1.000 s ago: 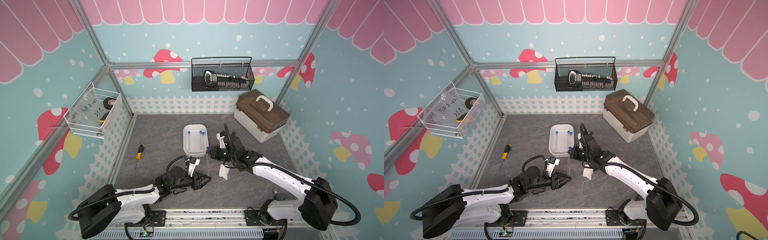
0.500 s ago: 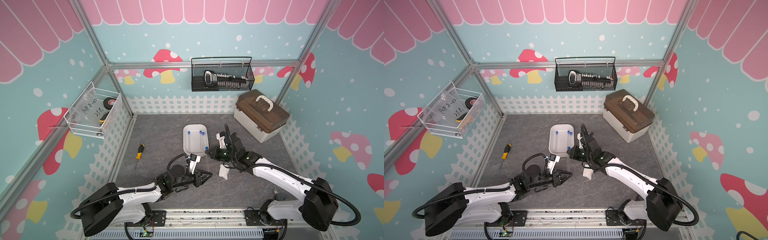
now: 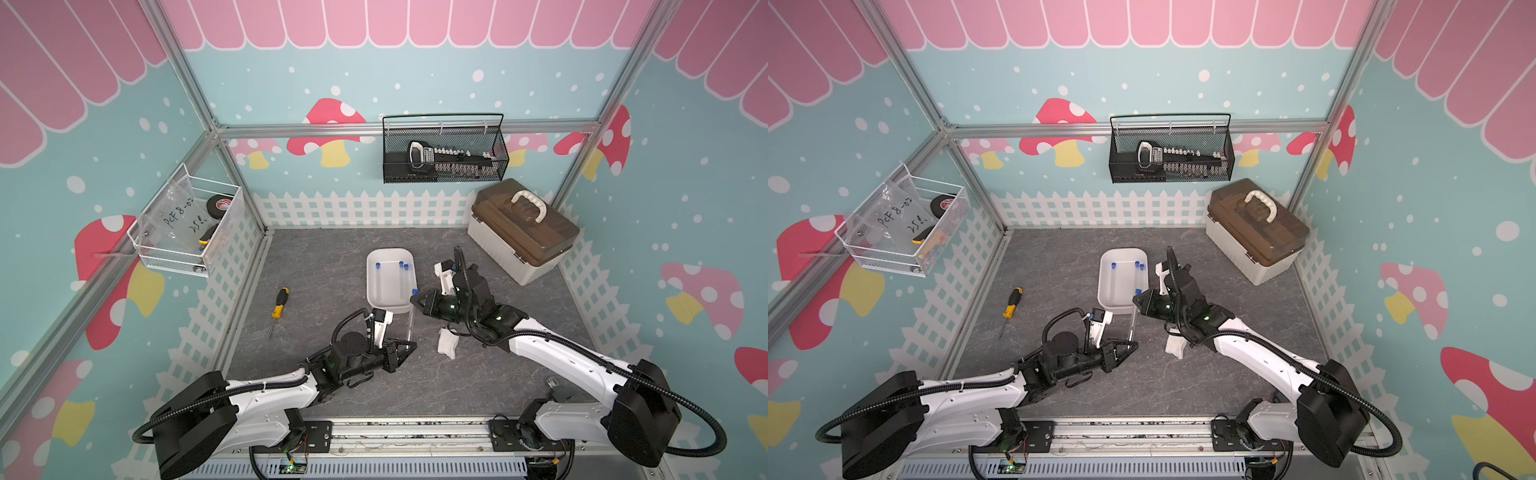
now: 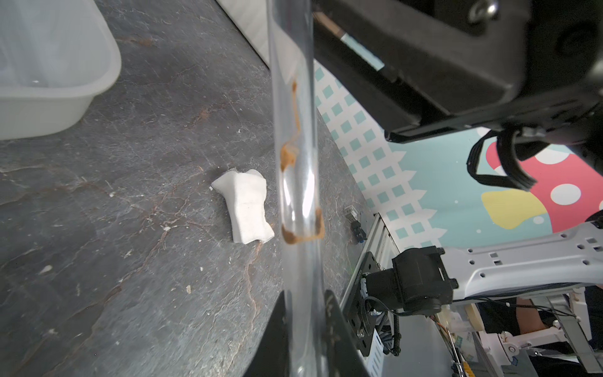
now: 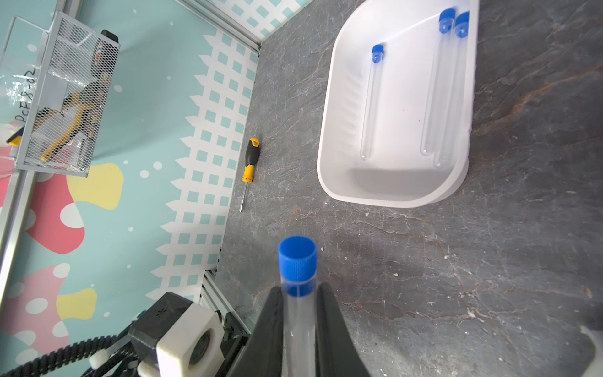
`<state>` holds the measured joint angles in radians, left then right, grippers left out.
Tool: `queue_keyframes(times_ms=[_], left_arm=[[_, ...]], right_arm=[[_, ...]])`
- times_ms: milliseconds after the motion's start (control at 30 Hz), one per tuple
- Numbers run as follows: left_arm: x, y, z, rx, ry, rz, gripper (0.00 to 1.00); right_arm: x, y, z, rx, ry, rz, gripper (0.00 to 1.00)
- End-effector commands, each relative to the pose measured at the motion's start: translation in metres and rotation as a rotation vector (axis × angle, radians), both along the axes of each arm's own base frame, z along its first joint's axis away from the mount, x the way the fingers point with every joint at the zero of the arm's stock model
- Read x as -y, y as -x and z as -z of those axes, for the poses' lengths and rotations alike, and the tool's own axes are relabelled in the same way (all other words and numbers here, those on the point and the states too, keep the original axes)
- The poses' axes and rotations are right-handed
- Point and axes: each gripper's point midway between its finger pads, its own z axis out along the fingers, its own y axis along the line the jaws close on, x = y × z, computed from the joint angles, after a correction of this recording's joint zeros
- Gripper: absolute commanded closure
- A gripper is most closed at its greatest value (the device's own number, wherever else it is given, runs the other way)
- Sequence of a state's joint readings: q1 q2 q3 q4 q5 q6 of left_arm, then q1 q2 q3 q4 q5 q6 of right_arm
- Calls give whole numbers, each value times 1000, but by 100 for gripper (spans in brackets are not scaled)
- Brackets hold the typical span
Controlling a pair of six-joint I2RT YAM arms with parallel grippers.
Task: Wipe the exteriors of test tubes
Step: Pick up the test tube at the center of the board, then adjust the cleaning item at the center of the board.
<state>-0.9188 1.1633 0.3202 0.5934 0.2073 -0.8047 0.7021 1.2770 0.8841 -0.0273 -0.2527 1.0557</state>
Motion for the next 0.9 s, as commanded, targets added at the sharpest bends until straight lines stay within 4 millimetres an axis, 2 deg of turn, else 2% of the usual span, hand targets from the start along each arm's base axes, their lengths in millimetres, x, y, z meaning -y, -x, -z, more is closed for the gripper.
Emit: queue_keyframes(times_ms=[0, 67, 167, 267, 400, 500, 600, 733, 867], left_arm=[[-5, -7, -7, 23, 4, -46, 96], [-7, -9, -8, 22, 6, -67, 96], [-12, -10, -7, 22, 7, -89, 96], [-19, -9, -3, 13, -10, -106, 95], [-28, -5, 0, 12, -40, -120, 95], [-38, -3, -2, 19, -49, -144, 95], [-46, -1, -2, 22, -54, -162, 95], [-52, 2, -3, 23, -59, -170, 95], [-56, 3, -6, 29, -57, -176, 94]], right_arm=[[-4, 9, 3, -26, -14, -33, 72], [-3, 8, 1, -16, -14, -24, 62], [7, 7, -3, -4, 18, 14, 54], [27, 7, -3, 8, 110, 59, 52], [65, 10, 6, -10, 298, 112, 53], [87, 15, 24, -41, 438, 124, 57], [99, 23, 60, -125, 584, 80, 60], [98, 29, 110, -222, 664, 36, 60], [94, 26, 135, -257, 721, 26, 56]])
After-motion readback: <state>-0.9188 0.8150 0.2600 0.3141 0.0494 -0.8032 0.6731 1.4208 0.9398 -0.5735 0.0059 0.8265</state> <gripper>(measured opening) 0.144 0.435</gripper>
